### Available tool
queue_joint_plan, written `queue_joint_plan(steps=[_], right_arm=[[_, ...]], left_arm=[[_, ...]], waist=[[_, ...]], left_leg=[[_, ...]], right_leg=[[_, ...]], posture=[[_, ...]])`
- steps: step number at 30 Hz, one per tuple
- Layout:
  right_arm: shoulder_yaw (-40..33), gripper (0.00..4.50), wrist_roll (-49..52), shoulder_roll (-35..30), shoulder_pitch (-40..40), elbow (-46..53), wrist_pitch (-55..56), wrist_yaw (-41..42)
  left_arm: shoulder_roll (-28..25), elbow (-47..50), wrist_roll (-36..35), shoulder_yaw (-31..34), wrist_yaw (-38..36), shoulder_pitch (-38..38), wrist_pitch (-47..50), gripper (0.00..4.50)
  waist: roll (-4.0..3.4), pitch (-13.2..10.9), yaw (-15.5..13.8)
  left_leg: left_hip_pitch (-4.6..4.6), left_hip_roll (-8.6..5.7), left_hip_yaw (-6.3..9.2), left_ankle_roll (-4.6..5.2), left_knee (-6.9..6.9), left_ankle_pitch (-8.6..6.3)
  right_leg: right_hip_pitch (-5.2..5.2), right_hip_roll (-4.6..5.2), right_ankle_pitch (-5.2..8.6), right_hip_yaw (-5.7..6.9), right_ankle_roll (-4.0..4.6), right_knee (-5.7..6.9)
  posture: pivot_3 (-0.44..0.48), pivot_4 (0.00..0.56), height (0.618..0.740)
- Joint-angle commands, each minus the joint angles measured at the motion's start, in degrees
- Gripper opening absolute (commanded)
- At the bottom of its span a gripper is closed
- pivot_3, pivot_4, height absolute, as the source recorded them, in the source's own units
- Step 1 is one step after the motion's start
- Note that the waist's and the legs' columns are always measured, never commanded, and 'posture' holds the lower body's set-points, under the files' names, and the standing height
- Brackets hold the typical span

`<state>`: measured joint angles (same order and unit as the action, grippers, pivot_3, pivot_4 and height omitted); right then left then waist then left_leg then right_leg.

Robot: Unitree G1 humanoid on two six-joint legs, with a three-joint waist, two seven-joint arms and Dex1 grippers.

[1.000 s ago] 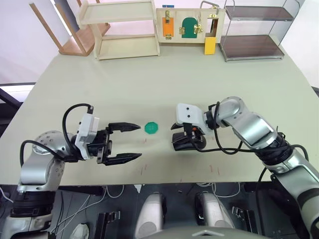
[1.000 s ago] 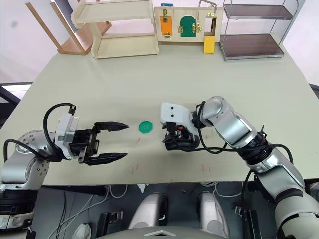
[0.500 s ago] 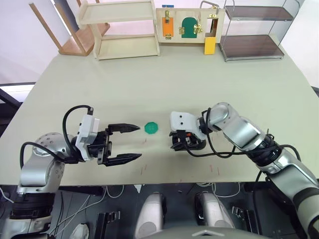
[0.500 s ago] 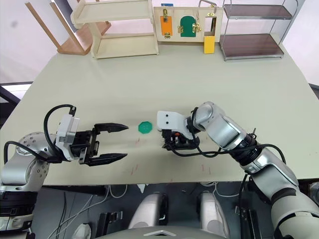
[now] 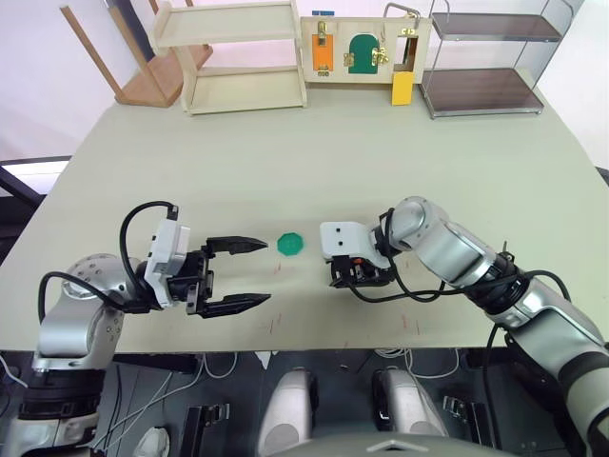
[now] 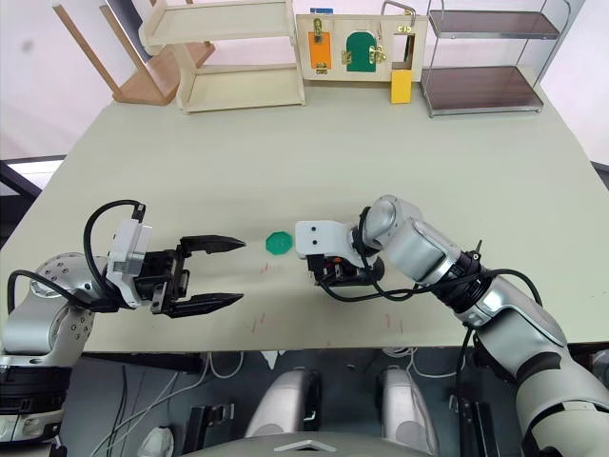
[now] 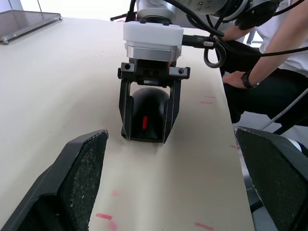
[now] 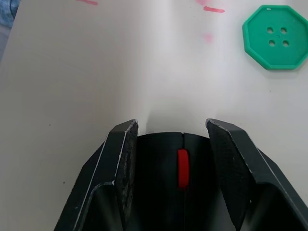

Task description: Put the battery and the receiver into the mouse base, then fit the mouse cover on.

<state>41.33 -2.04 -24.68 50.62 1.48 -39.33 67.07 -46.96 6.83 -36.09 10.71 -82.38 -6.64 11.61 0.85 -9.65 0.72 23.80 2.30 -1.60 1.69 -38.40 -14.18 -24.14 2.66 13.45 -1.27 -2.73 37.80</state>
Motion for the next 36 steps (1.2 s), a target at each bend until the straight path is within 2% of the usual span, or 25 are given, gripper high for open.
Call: queue_joint_plan(steps=[1, 11, 15, 23, 25, 30, 36], right_arm=[[0.4, 2.35, -1.7, -0.8, -1.1, -0.6, 0.5, -0.5], [-14.9, 2.35, 11.1, 1.3, -5.9, 5.2, 1.5, -0.2], [-19.8, 2.35, 15.6, 0.1, -7.0, 6.6, 1.1, 0.5], [-32.5, 2.35, 24.5, -2.7, -17.1, 9.5, 5.1, -0.6], [-36.1, 2.35, 27.5, -1.3, -20.9, 9.4, 8.3, -0.8], [-38.5, 2.35, 27.1, 0.5, -28.2, 6.7, 19.1, -1.5], [-37.9, 2.35, 24.0, 3.9, -30.7, -4.4, 33.1, -0.6]], left_arm=[[-0.6, 2.0, -0.5, 1.0, 0.1, 0.1, -0.2, 4.50], [-0.1, 1.5, 0.0, 0.3, -0.2, -0.3, -0.9, 4.50], [0.0, 0.8, 0.1, -0.1, -0.4, -1.2, -0.9, 4.50], [0.2, -1.4, 0.7, -1.1, -1.6, -3.6, -1.2, 4.50], [0.4, -1.8, 0.8, -1.4, -1.7, -4.1, -1.3, 4.50], [1.1, -2.5, 0.9, -1.6, -1.3, -4.7, -1.6, 4.50], [1.5, -3.2, 1.2, -1.9, -1.4, -5.6, -1.9, 4.50]], waist=[[0.00, 0.0, 0.0], [0.01, 0.0, 0.1], [0.01, 0.0, 0.2], [0.06, 0.0, 0.0], [0.07, 0.0, 0.1], [0.06, -0.1, 0.2], [0.10, -0.1, 0.1]], left_leg=[[0.00, 0.00, 0.00, 0.00, 0.00, 0.00], [0.04, 0.00, -0.01, 0.00, 0.03, 0.00], [0.02, 0.01, 0.01, 0.00, 0.05, 0.00], [0.06, -0.02, -0.01, 0.00, 0.05, 0.00], [0.06, -0.01, -0.02, 0.00, 0.06, 0.00], [0.03, 0.02, 0.00, 0.00, 0.07, 0.00], [-0.05, 0.02, 0.02, 0.00, 0.03, 0.00]], right_leg=[[0.00, 0.00, 0.00, 0.00, 0.00, 0.00], [-0.02, 0.00, -0.03, -0.01, -0.06, -0.03], [-0.02, -0.02, -0.04, 0.00, -0.06, -0.02], [0.02, 0.00, -0.04, -0.01, -0.08, -0.12], [0.00, 0.00, -0.04, -0.02, -0.08, -0.09], [-0.01, -0.08, -0.04, -0.06, -0.07, -0.04], [0.10, -0.08, -0.04, -0.06, -0.08, -0.06]], posture=[[0.000, 0.150, 0.740], [0.000, 0.150, 0.740], [0.000, 0.150, 0.740], [0.000, 0.150, 0.740], [0.000, 0.150, 0.740], [0.000, 0.150, 0.740], [0.000, 0.150, 0.740]])
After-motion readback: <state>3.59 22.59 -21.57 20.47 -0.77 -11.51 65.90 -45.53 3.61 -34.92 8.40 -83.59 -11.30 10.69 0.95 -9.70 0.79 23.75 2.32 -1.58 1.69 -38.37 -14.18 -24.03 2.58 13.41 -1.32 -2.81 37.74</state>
